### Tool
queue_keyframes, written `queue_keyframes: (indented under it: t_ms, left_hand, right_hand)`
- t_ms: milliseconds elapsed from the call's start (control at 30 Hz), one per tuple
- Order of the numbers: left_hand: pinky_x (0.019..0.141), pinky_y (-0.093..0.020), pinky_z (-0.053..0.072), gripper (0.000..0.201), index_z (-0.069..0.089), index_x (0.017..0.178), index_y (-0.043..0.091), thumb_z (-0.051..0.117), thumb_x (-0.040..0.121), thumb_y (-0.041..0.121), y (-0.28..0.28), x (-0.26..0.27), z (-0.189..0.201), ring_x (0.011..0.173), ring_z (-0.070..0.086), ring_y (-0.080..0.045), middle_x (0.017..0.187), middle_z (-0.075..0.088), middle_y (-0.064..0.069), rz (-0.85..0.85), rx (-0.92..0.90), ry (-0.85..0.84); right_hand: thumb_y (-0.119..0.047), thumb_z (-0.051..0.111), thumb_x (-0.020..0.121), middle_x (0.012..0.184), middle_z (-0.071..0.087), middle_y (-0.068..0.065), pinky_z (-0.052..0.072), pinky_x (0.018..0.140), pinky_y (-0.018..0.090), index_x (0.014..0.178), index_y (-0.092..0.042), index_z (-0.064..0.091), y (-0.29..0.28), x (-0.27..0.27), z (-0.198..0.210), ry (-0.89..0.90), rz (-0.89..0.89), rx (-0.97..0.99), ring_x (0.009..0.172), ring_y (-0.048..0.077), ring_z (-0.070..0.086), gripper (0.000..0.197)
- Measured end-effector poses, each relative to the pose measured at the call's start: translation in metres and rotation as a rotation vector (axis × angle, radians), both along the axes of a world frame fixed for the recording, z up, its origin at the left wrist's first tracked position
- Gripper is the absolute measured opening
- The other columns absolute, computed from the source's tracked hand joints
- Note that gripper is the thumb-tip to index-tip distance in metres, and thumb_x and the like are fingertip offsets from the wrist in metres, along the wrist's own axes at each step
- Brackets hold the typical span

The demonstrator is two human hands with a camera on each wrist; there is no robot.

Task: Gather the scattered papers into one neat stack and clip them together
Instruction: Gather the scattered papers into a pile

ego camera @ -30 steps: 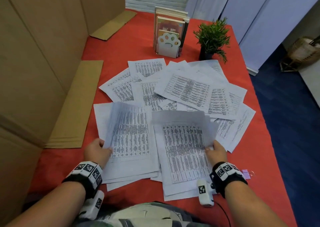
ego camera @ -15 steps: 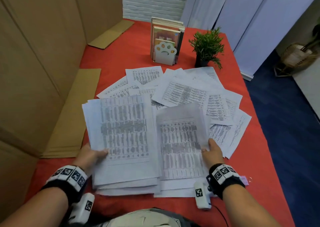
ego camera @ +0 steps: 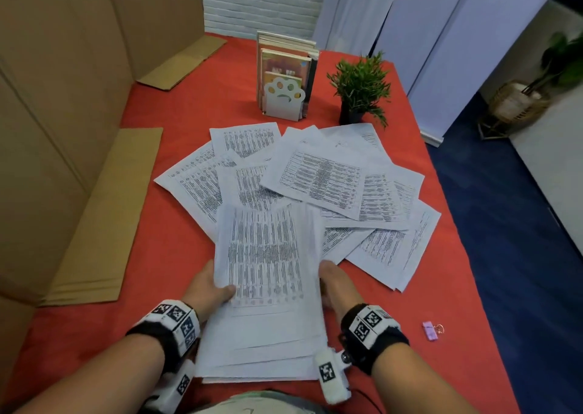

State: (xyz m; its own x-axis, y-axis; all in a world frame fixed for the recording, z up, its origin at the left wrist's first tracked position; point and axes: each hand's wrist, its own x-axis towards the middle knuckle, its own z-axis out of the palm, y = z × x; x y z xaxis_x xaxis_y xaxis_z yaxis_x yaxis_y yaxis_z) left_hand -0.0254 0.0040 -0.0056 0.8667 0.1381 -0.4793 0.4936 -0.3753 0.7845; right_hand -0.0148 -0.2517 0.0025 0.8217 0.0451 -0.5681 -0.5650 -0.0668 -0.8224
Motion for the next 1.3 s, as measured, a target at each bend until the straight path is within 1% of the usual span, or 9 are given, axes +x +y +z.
queue_keyframes:
  t_ms: [167, 300, 467, 600, 700, 800, 900, 1100, 1300]
  left_hand:
    - [0.079, -0.03, 0.042, 0.037, 0.052, 0.112, 0.013, 0.059, 0.08, -0.006, 0.007, 0.006, 0.011, 0.087, 0.057, -0.026, 0.096, 0.06, -0.008, 0.112, 0.102, -0.126]
    - [0.086, -0.039, 0.048, 0.037, 0.051, 0.112, 0.007, 0.062, 0.078, -0.004, 0.028, 0.007, 0.007, 0.095, 0.06, -0.033, 0.102, 0.062, -0.015, 0.13, 0.161, -0.102]
    - [0.085, -0.037, 0.047, 0.041, 0.049, 0.112, 0.011, 0.061, 0.078, -0.009, 0.044, -0.005, 0.002, 0.096, 0.06, -0.03, 0.102, 0.062, -0.011, 0.195, 0.028, 0.012]
    - [0.078, -0.036, 0.048, 0.045, 0.049, 0.107, 0.012, 0.058, 0.072, -0.015, 0.055, -0.014, -0.006, 0.094, 0.061, -0.032, 0.094, 0.064, -0.011, 0.3, 0.003, 0.093]
    - [0.075, -0.035, 0.048, 0.06, 0.043, 0.124, 0.012, 0.057, 0.072, -0.014, 0.056, -0.018, 0.002, 0.089, 0.058, -0.029, 0.103, 0.061, -0.013, 0.374, -0.006, 0.091]
    - [0.1, -0.043, 0.04, 0.079, 0.032, 0.138, 0.019, 0.061, 0.07, -0.007, 0.055, -0.017, 0.006, 0.117, 0.047, -0.033, 0.13, 0.045, -0.016, 0.333, 0.237, -0.041]
    - [0.106, -0.044, 0.036, 0.064, 0.038, 0.136, 0.023, 0.065, 0.079, 0.013, 0.051, -0.005, 0.009, 0.123, 0.043, -0.029, 0.137, 0.037, -0.012, 0.3, 0.341, -0.168]
    - [0.076, -0.037, 0.044, 0.064, 0.052, 0.122, 0.017, 0.031, 0.087, 0.066, 0.052, 0.034, 0.013, 0.096, 0.057, -0.029, 0.106, 0.064, -0.008, 0.55, -0.573, 0.107]
    - [0.109, -0.049, 0.032, 0.067, 0.048, 0.133, 0.012, 0.068, 0.077, 0.043, 0.066, 0.027, 0.008, 0.121, 0.051, -0.029, 0.132, 0.056, -0.011, 0.255, -0.265, 0.194]
  right_hand:
    - [-0.011, 0.045, 0.092, 0.125, 0.057, 0.011, 0.039, 0.104, 0.031, 0.121, -0.014, 0.06, -0.01, 0.035, 0.0, -0.31, 0.275, -0.747, 0.118, 0.026, 0.053, 0.033]
    - [0.0, 0.049, 0.081, 0.145, 0.04, 0.011, 0.041, 0.102, 0.043, 0.124, -0.017, 0.06, -0.025, 0.074, -0.006, -0.491, 0.42, -1.041, 0.133, 0.032, 0.037, 0.047]
    - [-0.005, 0.054, 0.077, 0.16, -0.002, 0.003, 0.013, 0.117, 0.054, 0.149, -0.028, 0.0, -0.028, 0.116, -0.006, -0.36, 0.564, -1.24, 0.146, 0.029, 0.002, 0.093]
    - [-0.009, 0.05, 0.084, 0.159, -0.011, 0.0, 0.002, 0.117, 0.054, 0.148, -0.034, -0.003, -0.03, 0.143, -0.01, -0.233, 0.612, -1.265, 0.146, 0.028, -0.009, 0.087]
    - [-0.013, 0.043, 0.091, 0.157, 0.017, 0.002, 0.011, 0.114, 0.058, 0.141, -0.029, 0.032, -0.034, 0.157, -0.014, -0.202, 0.516, -1.163, 0.145, 0.028, 0.013, 0.054]
    - [-0.017, 0.037, 0.095, 0.114, 0.061, 0.013, 0.045, 0.094, 0.048, 0.105, -0.016, 0.058, -0.032, 0.16, -0.007, -0.313, 0.296, -0.963, 0.1, 0.028, 0.057, 0.024]
    - [-0.016, 0.038, 0.096, 0.093, 0.062, 0.007, 0.044, 0.078, 0.035, 0.087, -0.025, 0.056, -0.026, 0.142, 0.001, -0.39, 0.253, -0.839, 0.092, 0.028, 0.06, 0.022]
    - [0.007, 0.051, 0.08, 0.137, 0.037, -0.024, -0.004, 0.113, 0.055, 0.118, -0.033, 0.062, -0.02, 0.074, -0.014, -0.545, 0.636, -0.692, 0.14, 0.006, 0.008, 0.056]
    - [-0.001, 0.06, 0.081, 0.138, 0.027, -0.022, 0.005, 0.114, 0.046, 0.09, -0.064, 0.057, -0.033, 0.031, -0.027, -0.564, 0.728, -0.714, 0.142, 0.011, 0.002, 0.064]
